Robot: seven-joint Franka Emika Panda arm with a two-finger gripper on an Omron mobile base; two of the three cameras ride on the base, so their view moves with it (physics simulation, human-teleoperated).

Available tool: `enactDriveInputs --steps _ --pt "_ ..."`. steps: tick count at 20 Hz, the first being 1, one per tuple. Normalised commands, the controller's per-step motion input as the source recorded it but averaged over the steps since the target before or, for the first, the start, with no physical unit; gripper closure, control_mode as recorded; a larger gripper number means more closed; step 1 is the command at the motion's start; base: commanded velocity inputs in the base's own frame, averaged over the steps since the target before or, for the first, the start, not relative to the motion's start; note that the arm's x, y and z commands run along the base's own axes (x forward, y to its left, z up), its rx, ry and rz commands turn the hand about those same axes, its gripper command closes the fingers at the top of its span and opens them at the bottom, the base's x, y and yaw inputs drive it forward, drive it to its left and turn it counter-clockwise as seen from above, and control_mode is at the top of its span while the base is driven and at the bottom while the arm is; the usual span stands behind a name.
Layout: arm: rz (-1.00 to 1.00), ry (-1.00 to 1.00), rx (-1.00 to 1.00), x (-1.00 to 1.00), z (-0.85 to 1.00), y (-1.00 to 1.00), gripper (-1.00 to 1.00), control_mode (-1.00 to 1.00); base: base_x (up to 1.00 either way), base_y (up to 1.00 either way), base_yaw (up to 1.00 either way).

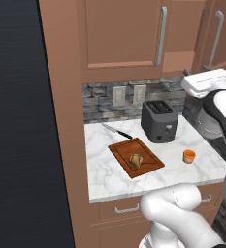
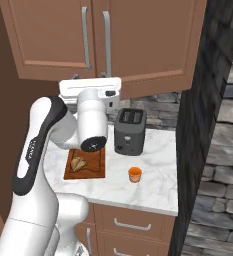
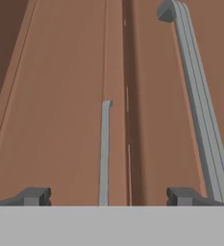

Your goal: Pick the bread, place it on the cutting board, pick the jam, place it on the counter, and close the cabinet.

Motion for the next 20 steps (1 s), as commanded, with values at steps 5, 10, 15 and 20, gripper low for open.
enactDriveInputs --steps 5,10,15,20 --pt "-0.01 -0.01 0.00 0.38 0.00 0.24 -1.00 -1.00 0.00 0.00 0.00" --pt "-0.01 -0.01 0.00 0.34 0.00 0.21 -1.00 -1.00 0.00 0.00 0.00" --pt "-0.01 0.00 0.00 0.32 0.00 0.22 -1.00 -1.00 0.00 0.00 0.00" --pt "-0.01 -0.01 0.00 0.32 0.00 0.18 -1.00 -1.00 0.00 0.00 0.00"
